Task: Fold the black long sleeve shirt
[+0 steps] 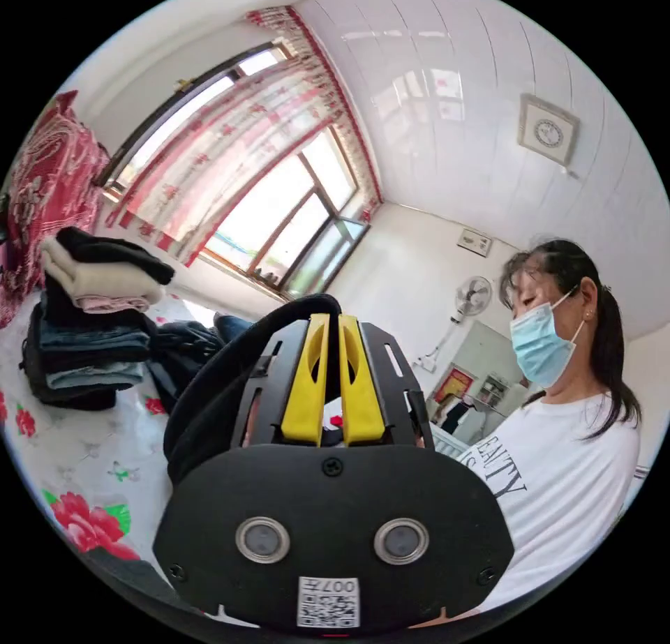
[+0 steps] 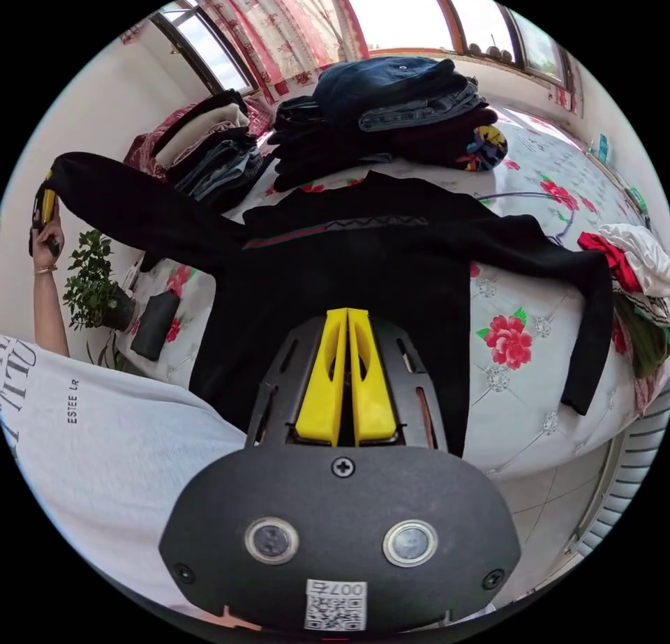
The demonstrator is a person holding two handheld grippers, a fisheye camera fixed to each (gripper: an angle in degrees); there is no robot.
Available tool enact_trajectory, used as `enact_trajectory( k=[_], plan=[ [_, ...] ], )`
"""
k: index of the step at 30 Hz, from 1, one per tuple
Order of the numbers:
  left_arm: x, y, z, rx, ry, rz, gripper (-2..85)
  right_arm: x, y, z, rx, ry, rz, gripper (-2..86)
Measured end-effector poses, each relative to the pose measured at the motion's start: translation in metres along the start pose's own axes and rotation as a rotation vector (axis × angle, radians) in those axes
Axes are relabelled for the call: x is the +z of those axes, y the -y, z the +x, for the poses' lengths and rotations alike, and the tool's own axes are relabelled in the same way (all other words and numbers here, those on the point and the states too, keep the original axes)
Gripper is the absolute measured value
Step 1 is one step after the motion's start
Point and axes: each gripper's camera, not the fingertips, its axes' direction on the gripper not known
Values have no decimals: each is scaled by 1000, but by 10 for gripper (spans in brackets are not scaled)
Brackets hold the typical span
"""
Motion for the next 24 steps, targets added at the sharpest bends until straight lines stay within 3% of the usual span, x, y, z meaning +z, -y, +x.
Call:
enact_trajectory(
  k=[2, 6, 9, 14, 16, 24],
  plan=[
    [112, -30, 49, 41, -294, -191, 29, -12, -2, 8, 30, 3, 58, -3],
    [242, -132, 79, -53, -496, -517, 98, -26, -15, 32, 116, -46, 98, -1],
    [267, -214, 73, -55, -283, -661, 110, -43, -38, 62, 220, -70, 131, 2],
    [248, -309, 7, -81, 320, -958, 110, -43, -70, 92, 296, -59, 93, 17],
    [245, -327, -14, -85, 458, -1024, 110, -33, -66, 91, 283, -60, 71, 22],
    [266, -381, -84, -196, 692, -1082, 117, 42, -8, 87, 251, -190, -91, 29]
  ],
)
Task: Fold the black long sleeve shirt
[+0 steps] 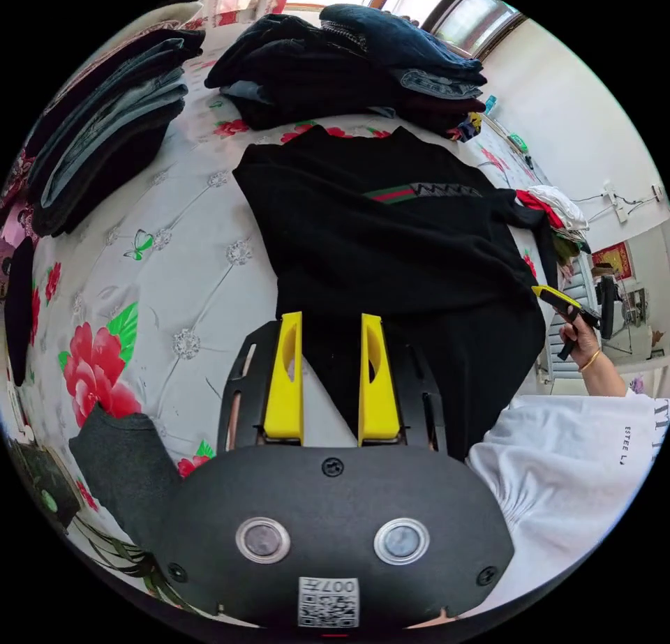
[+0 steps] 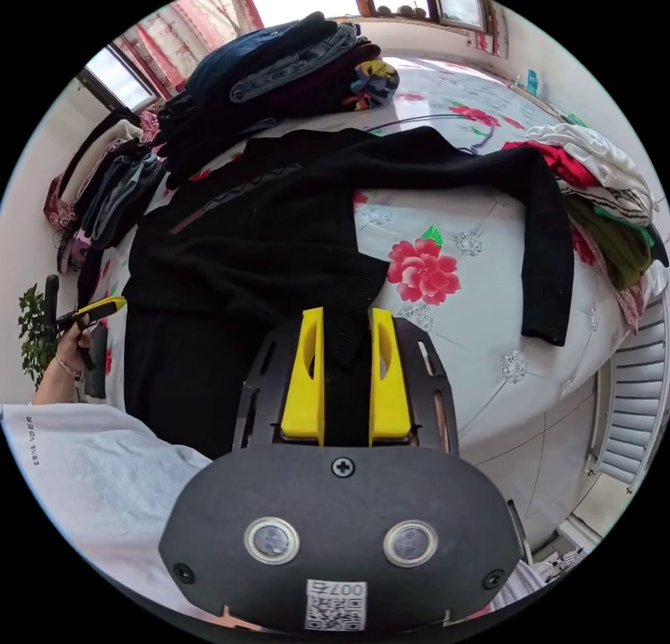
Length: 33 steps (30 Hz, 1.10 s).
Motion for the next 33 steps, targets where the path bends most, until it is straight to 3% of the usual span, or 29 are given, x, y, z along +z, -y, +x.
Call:
enact_trajectory(
  k=[4, 7, 12, 15, 18, 24, 29, 33],
  plan=[
    [30, -1, 5, -17, 91, -35, 92, 8, 17, -12, -52, -41, -74, 11],
    [35, -9, 4, -63, 167, -10, 47, -37, 8, -15, -94, 1, 47, 4],
    [42, -22, -2, -92, 116, 32, 41, -63, -25, -15, -130, -26, 29, 2],
    [46, -23, -1, -87, 136, 40, 41, -41, -31, 5, -30, 82, -91, 2],
    [48, -26, -6, -103, 126, 48, 43, -39, -22, 20, 98, -27, -71, 4],
    [49, -32, -23, -133, 104, 63, 44, -47, 73, -61, -231, 22, 114, 12],
    [47, -41, -37, -146, 99, 88, 34, 24, 183, -195, -568, 125, 65, 13],
    [46, -42, -45, -167, 105, 83, 16, 88, 235, -274, -703, 134, -28, 9]
  ],
)
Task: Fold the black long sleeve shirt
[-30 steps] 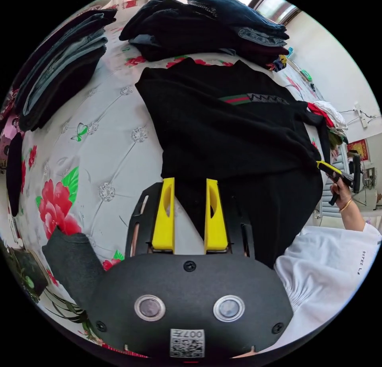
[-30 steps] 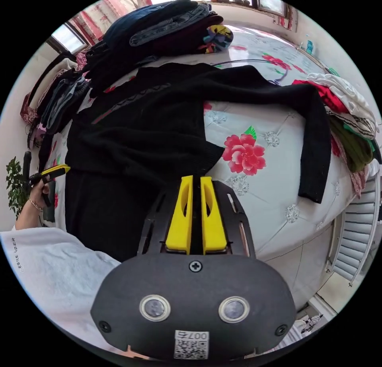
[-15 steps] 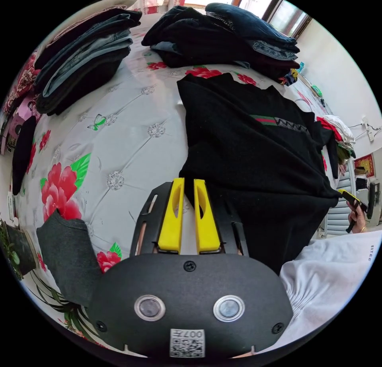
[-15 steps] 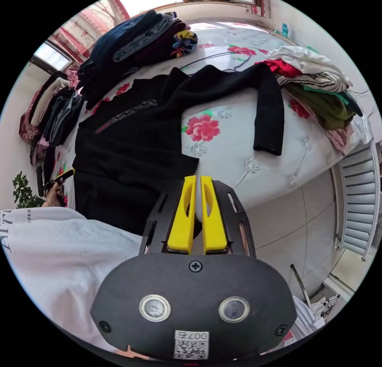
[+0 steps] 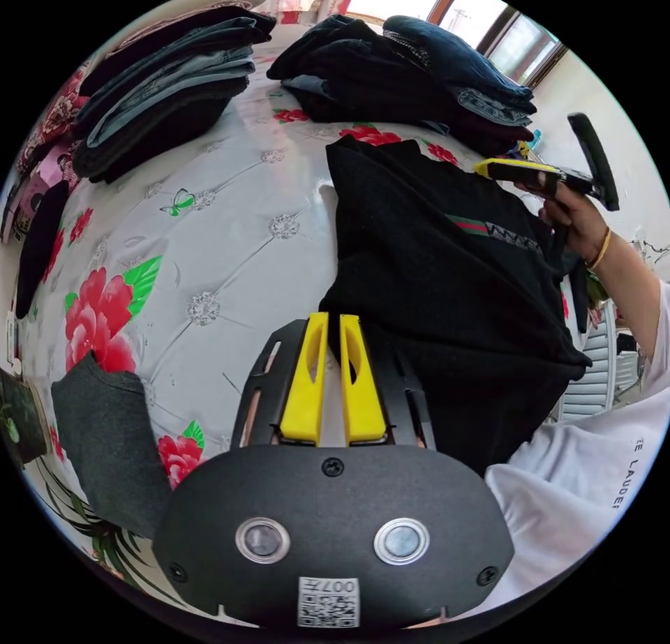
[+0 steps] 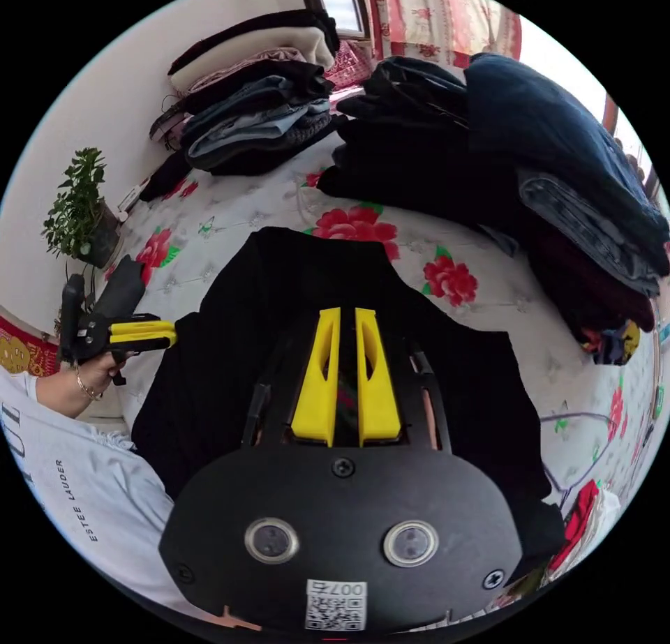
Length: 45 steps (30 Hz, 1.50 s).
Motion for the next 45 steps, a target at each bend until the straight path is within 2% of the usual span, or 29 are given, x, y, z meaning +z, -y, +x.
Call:
enact_trajectory(
  k=[5, 8, 12, 15, 17, 18, 20, 24, 32, 36, 39, 42, 45],
  plan=[
    [-3, -5, -18, -48, -13, 25, -5, 88, 75, -10, -57, -92, -112, 0],
    [-8, -8, -31, -91, 21, 55, -9, 98, 93, -3, -117, -217, -17, -2],
    [-7, 0, -40, -60, 67, 87, -10, 111, 123, 13, -183, -241, -7, -3],
    [-8, 7, -53, -77, 42, 84, -10, 111, 134, 23, -207, -201, -26, -2],
    [-10, -1, -66, -118, -11, 114, -10, 99, 128, 44, -107, -20, -55, 0],
    [-10, -4, -70, -124, -23, 123, -9, 94, 124, 49, -72, 1, -55, 2],
    [-12, -10, -80, -147, -65, 131, -9, 55, 86, 60, -26, 27, 57, 7],
    [-14, -11, -84, -120, -62, 121, -8, -6, -1, 79, 66, 82, 119, 23],
    [-18, -10, -88, -64, -39, 115, -4, -83, -244, 99, 417, -64, -89, 50],
    [-23, -8, -90, -105, -55, 89, 12, -90, -299, 102, 577, -73, -31, 59],
    [-48, -15, -84, -114, -36, 147, 31, -85, -318, 114, 661, -90, 4, 59],
    [-76, -21, -66, -50, -68, 231, 42, -86, -338, 134, 776, -115, 59, 49],
    [-70, -12, -35, 65, -109, 208, 52, -69, -353, 149, 803, -7, 5, 27]
  ],
)
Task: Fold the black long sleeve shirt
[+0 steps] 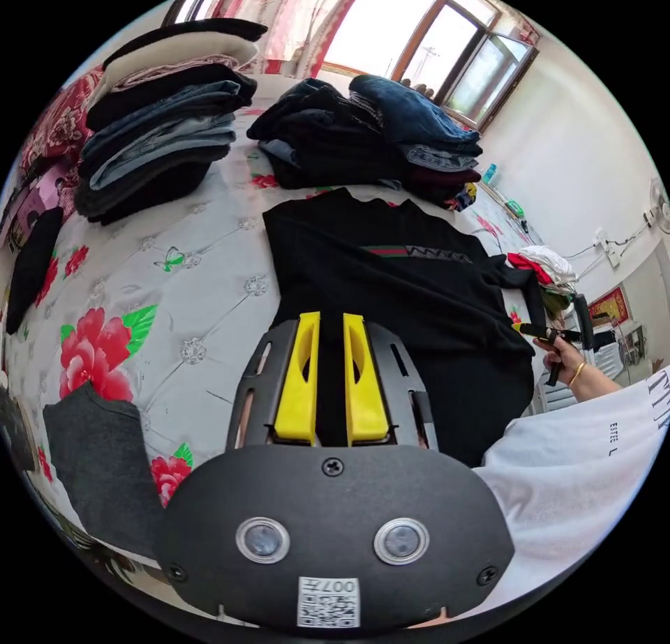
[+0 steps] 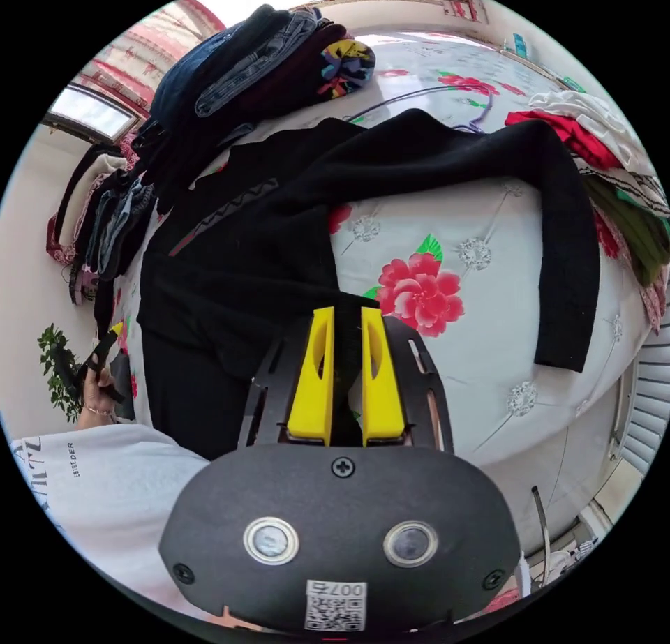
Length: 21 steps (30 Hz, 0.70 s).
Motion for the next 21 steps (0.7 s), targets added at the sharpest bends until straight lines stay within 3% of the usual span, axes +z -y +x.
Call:
enact_trajectory(
  k=[3, 6, 12, 16, 21],
  plan=[
    [35, 11, 29, 108, 17, -91, 47, -10, -7, 5, -54, -41, 21, 8],
    [75, 17, 44, 164, 180, -260, -1, -57, -17, 9, -95, 25, 141, 2],
    [80, 24, 59, 284, 290, -306, -9, -114, -35, 26, -146, 22, 241, 3],
    [73, 25, 50, 176, 226, -279, -10, -86, -30, 68, -8, 34, 201, 22],
    [52, 23, 47, 81, 211, -234, -10, -84, -28, 92, -92, 82, 252, 65]
  ],
)
